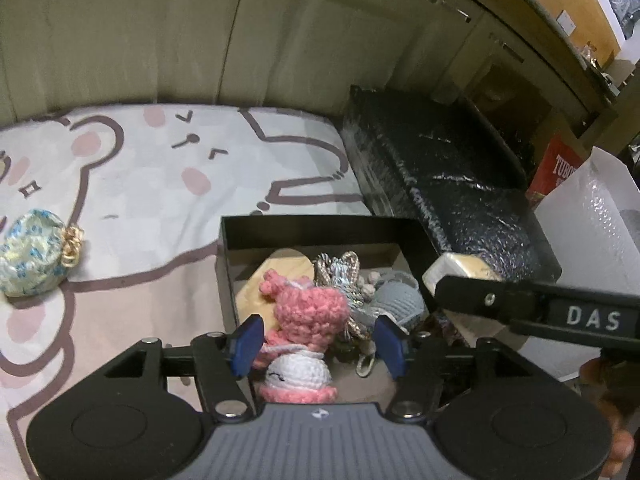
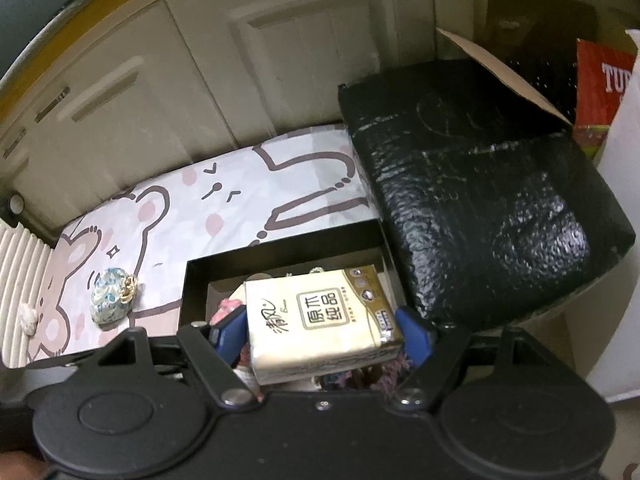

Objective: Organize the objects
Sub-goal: 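Lower both tools into the box and open them to release the doll and tissue pack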

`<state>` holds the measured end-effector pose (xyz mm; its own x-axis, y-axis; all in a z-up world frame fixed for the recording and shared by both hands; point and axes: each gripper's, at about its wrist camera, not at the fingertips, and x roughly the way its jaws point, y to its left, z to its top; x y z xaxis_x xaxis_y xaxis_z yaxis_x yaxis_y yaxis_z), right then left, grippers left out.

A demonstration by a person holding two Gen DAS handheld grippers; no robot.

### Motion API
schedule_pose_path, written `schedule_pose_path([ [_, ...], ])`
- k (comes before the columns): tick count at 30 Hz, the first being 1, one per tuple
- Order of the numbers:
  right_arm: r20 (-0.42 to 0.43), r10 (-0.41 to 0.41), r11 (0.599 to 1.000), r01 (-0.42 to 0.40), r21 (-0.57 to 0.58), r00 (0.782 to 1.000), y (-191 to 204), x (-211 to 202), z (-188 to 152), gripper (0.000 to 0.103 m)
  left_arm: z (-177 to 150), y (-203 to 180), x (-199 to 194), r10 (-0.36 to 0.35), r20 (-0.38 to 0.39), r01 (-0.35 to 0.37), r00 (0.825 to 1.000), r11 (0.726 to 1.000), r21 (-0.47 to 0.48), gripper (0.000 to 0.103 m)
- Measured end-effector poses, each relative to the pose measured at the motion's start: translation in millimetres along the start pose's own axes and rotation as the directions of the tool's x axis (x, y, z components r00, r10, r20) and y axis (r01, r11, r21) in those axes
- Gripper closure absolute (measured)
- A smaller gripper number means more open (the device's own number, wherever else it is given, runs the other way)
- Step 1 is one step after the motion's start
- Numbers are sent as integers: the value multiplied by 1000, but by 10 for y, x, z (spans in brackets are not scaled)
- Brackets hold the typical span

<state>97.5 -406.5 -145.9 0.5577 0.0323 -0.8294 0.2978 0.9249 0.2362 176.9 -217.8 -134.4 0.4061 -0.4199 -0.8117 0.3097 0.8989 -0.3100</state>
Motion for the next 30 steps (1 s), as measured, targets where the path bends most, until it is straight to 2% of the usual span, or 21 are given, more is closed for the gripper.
schedule_pose_path([
  [4,-23,21,999,-21,32,999,-12,30,-27,24,10,15,-28,75,-13,-74,997,997,36,39],
  [8,-70,122,986,-113,121,990,-53,124,-76,24,-31,88,68,125,-79,-121,989,991,51,37],
  [11,-121,197,964,-171,202,973,-94,258,-136,24,-73,144,157,118,-114,-115,986,993,34,37],
  [17,-190,292,923,-224,312,937,-156,501,-232,24,-116,175,259,101,-138,-100,985,995,13,33],
  [18,-200,292,922,-221,317,935,-151,537,-241,24,-129,160,284,112,-147,-109,983,994,30,31],
  [20,-233,256,939,-184,291,938,-124,596,-241,24,-149,145,319,121,-155,-114,980,992,53,21],
  [25,-267,121,980,-72,185,956,-32,663,-221,25,-159,167,349,118,-164,-110,979,992,58,20],
  [30,-265,65,989,-28,144,962,-9,670,-215,25,-157,171,331,117,-171,-110,978,993,51,20],
])
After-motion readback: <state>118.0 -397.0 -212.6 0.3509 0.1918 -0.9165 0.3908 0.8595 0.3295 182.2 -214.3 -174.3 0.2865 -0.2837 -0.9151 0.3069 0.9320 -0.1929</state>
